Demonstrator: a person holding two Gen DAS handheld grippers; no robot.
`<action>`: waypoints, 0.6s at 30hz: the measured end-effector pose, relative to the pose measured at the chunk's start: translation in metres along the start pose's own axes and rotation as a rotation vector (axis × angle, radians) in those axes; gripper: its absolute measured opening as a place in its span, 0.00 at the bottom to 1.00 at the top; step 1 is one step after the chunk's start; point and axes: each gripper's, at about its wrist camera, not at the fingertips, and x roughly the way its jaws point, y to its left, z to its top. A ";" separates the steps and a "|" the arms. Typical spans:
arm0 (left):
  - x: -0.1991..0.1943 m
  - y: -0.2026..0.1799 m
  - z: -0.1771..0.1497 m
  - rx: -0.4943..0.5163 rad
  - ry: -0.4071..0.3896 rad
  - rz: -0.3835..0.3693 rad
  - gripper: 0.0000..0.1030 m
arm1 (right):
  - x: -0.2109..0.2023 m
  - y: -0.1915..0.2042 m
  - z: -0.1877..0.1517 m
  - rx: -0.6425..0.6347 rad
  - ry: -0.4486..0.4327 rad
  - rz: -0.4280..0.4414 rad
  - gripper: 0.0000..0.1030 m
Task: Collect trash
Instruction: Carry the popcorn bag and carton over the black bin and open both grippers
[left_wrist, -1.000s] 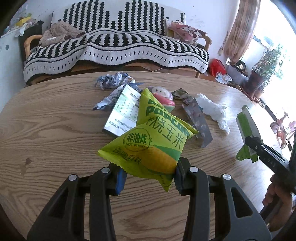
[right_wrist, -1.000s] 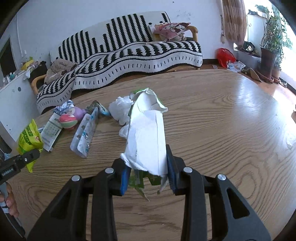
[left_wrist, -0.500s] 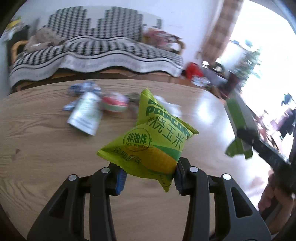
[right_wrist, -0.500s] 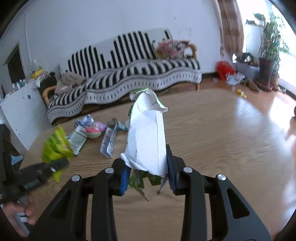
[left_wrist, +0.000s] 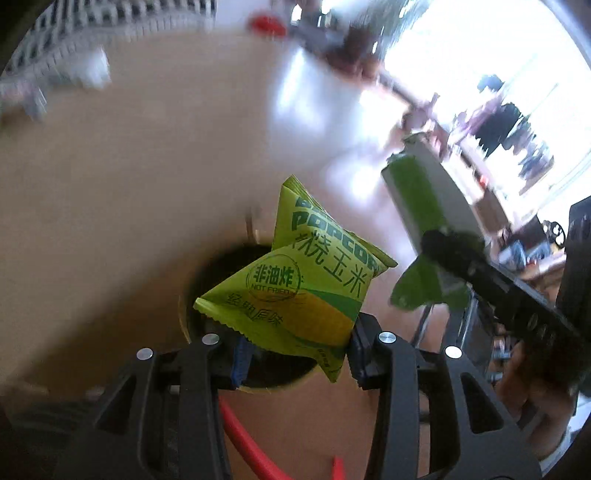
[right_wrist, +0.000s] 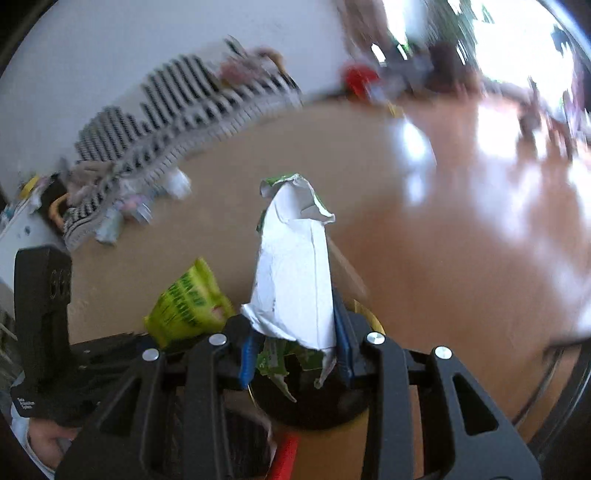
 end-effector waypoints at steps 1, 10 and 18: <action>0.016 -0.001 -0.005 0.007 0.029 0.015 0.40 | 0.009 -0.013 -0.009 0.043 0.029 -0.005 0.33; 0.083 0.023 -0.019 -0.002 0.157 0.040 0.40 | 0.093 -0.058 -0.049 0.202 0.214 0.010 0.33; 0.090 0.015 -0.019 -0.012 0.159 0.036 0.40 | 0.106 -0.056 -0.050 0.194 0.240 0.027 0.33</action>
